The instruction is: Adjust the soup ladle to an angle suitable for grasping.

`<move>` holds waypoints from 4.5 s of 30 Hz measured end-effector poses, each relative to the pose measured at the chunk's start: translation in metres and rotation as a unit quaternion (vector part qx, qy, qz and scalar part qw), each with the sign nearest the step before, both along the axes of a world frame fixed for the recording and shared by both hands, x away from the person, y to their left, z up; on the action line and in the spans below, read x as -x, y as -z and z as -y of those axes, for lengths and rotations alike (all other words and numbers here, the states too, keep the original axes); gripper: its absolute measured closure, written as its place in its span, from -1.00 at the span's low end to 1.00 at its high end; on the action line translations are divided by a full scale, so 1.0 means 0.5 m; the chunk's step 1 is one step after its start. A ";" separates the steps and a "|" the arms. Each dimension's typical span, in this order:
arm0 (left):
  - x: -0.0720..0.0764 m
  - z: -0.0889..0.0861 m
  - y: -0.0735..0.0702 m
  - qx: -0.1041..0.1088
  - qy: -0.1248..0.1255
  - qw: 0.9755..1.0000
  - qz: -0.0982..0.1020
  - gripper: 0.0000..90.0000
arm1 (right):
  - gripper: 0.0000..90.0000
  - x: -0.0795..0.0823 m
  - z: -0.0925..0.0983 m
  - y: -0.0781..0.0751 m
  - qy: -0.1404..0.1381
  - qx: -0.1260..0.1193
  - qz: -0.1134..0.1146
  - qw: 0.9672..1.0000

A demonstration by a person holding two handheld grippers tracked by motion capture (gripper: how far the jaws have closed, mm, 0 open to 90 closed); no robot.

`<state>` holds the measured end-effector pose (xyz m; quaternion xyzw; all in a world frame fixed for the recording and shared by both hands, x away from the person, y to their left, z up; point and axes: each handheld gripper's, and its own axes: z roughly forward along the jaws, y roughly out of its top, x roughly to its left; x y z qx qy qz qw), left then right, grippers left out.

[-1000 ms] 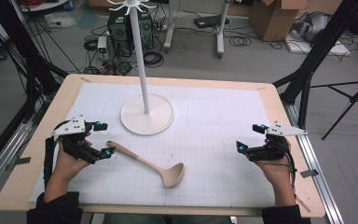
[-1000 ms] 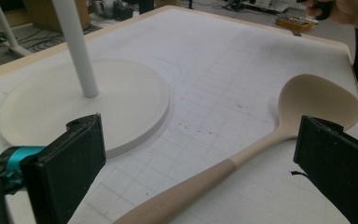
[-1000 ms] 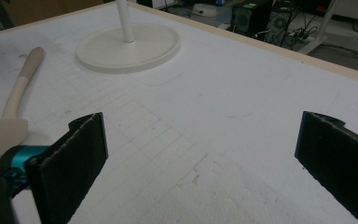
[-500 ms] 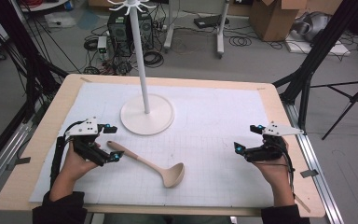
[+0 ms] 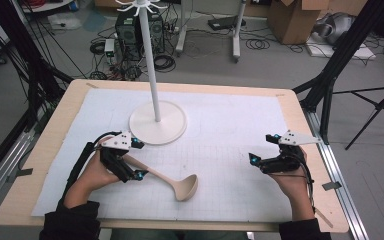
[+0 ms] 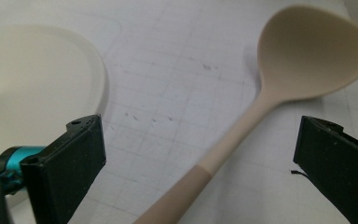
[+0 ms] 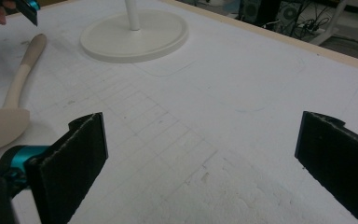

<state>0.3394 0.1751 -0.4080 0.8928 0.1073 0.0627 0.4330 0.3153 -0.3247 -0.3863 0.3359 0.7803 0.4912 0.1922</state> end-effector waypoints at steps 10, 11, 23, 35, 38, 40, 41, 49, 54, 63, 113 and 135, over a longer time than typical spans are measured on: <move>-0.005 0.039 0.006 -0.069 0.019 0.997 -0.006 -0.94 | -0.98 -0.001 -0.004 0.002 -0.002 0.006 -0.003 1.000; -0.007 0.044 0.007 -0.073 0.023 0.997 -0.009 -0.94 | -0.98 -0.001 -0.004 0.002 -0.001 0.006 -0.003 1.000; -0.016 0.083 0.020 -0.128 0.057 0.990 -0.025 -0.55 | -0.98 -0.002 -0.007 0.005 -0.003 0.009 -0.007 1.000; -0.021 0.078 0.025 -0.157 0.067 0.985 -0.037 -0.12 | -0.98 -0.005 -0.013 0.009 -0.009 0.015 -0.010 1.000; -0.021 0.081 0.024 -0.165 0.073 0.983 -0.040 -0.01 | -0.98 -0.005 -0.013 0.009 -0.009 0.014 -0.010 1.000; -0.021 0.083 0.023 -0.168 0.072 0.982 -0.040 0.04 | -0.98 -0.006 -0.012 0.009 -0.009 0.015 -0.010 1.000; -0.021 0.087 0.021 -0.174 0.077 0.981 -0.041 0.08 | -0.98 -0.006 -0.012 0.010 -0.009 0.014 -0.008 1.000; -0.022 0.098 0.017 -0.187 0.091 0.977 -0.042 0.29 | -0.98 -0.005 -0.011 0.009 -0.008 0.012 -0.011 1.000; -0.019 0.106 0.013 -0.204 0.098 0.973 -0.035 0.34 | -0.98 -0.006 -0.012 0.010 -0.008 0.014 -0.012 1.000; -0.011 0.119 0.007 -0.222 0.121 0.967 -0.023 0.52 | -0.98 -0.007 -0.012 0.011 -0.008 0.014 -0.014 1.000; -0.053 0.300 -0.006 -0.238 0.146 0.960 -0.024 0.73 | -0.97 0.001 0.005 -0.004 -0.003 -0.006 0.000 1.000; -0.058 0.399 0.006 -0.217 0.152 0.964 -0.021 0.73 | -0.97 0.002 0.010 -0.006 -0.003 -0.011 0.001 1.000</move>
